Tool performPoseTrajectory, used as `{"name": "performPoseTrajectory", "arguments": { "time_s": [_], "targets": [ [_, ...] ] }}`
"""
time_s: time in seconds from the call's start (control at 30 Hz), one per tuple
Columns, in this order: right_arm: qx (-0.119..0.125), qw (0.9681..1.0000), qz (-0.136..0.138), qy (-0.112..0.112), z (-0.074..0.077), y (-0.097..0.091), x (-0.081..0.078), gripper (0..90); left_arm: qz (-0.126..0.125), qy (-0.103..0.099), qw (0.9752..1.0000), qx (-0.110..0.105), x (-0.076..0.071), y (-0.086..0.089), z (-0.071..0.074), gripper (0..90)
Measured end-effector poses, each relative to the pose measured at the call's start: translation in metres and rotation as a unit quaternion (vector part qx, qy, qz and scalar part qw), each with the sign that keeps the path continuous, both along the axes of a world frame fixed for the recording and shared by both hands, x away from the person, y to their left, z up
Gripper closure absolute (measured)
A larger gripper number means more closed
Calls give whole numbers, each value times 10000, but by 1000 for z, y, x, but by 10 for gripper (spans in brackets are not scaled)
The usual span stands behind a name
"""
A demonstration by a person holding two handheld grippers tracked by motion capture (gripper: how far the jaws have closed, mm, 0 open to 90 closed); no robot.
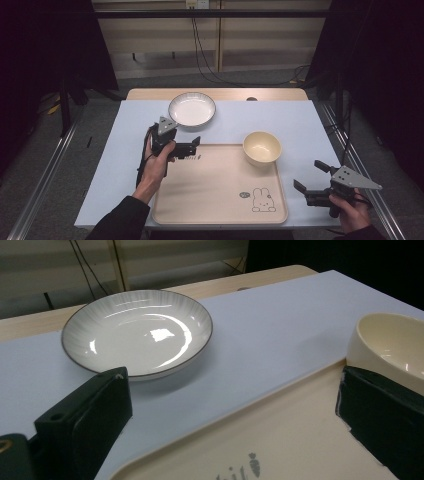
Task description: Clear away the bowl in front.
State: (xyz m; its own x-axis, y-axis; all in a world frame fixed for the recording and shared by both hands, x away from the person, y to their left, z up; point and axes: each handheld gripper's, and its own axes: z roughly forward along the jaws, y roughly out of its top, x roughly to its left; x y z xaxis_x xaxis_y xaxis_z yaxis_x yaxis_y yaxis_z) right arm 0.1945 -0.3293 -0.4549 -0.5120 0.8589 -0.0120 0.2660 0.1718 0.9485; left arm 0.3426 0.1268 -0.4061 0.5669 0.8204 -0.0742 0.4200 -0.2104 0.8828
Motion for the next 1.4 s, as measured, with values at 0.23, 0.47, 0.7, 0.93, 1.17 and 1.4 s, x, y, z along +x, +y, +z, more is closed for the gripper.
{"name": "performPoseTrajectory", "arguments": {
  "time_s": [0.23, 0.47, 0.7, 0.93, 1.17, 1.4],
  "targets": [
    [-14, 10000, 17, 12, 0, 0, 0, 7, 239, -157, 9996, 8, -14, 21, -2, 19],
    [17, 10000, 3, 7, 0, 0, 0, 7, 408, -310, 9987, 1, -29, 43, -2, 24],
    [-14, 10000, 8, -6, 0, 0, 1, 7, 439, -365, 9983, -122, -51, 71, -3, 20],
    [-7, 10000, -2, 24, 0, 0, 1, 7, 631, -365, 9972, -186, -69, 93, -13, 15],
    [-26, 10000, -7, 22, 0, 0, 1, 7, 824, -429, 9953, -279, -90, 111, -17, 12],
    [-36, 10000, -11, 30, -1, 0, 0, 7, 1075, -315, 9931, -350, -113, 126, -21, 16]
  ]
}}
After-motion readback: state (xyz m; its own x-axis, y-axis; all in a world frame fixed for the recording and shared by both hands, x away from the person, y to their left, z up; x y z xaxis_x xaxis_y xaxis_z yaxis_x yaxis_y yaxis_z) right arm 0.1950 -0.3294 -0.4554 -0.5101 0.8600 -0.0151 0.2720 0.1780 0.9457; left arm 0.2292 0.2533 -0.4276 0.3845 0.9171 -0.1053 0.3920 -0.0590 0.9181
